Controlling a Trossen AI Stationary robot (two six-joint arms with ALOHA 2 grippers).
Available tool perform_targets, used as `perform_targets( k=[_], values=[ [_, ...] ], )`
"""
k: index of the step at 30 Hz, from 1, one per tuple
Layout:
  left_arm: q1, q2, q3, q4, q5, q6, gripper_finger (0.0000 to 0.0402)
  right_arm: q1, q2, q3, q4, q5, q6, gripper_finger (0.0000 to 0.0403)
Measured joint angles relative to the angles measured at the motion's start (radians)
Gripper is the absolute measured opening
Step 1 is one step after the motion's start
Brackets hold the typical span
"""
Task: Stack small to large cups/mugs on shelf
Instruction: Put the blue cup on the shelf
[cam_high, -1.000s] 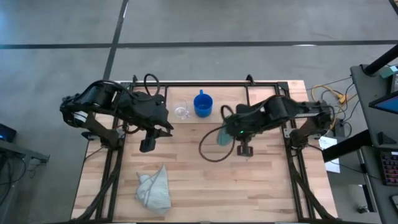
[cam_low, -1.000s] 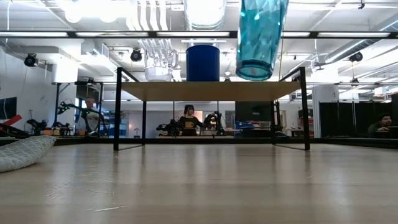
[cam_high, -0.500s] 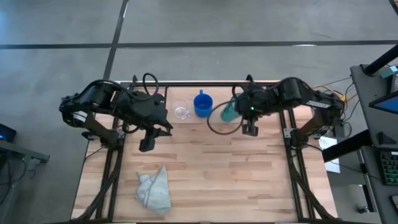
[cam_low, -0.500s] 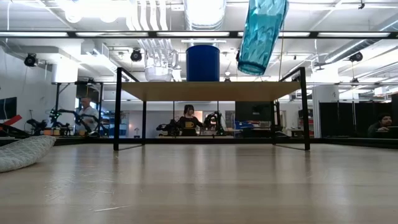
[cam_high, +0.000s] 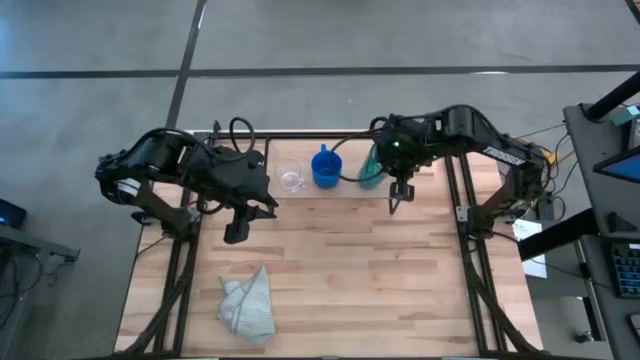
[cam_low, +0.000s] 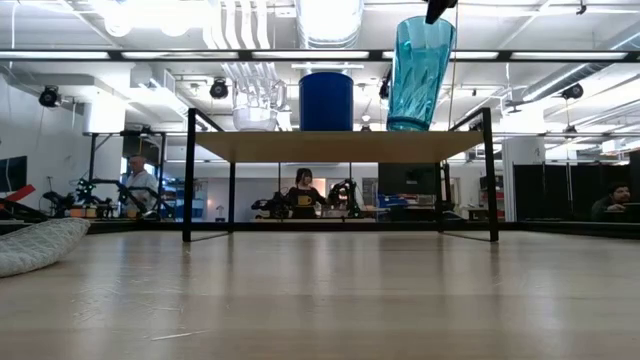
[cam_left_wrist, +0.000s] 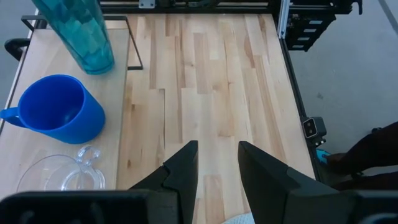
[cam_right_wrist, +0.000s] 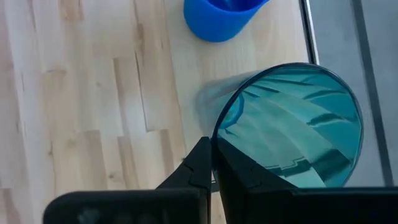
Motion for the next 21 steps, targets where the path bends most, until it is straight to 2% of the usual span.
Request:
perform_targets(
  k=[21],
  values=[
    [0.000, 0.000, 0.000, -0.001, -0.026, 0.009, 0.0100, -0.026, 0.044, -0.003, 0.004, -0.024, -0.127, 0.0008]
  ],
)
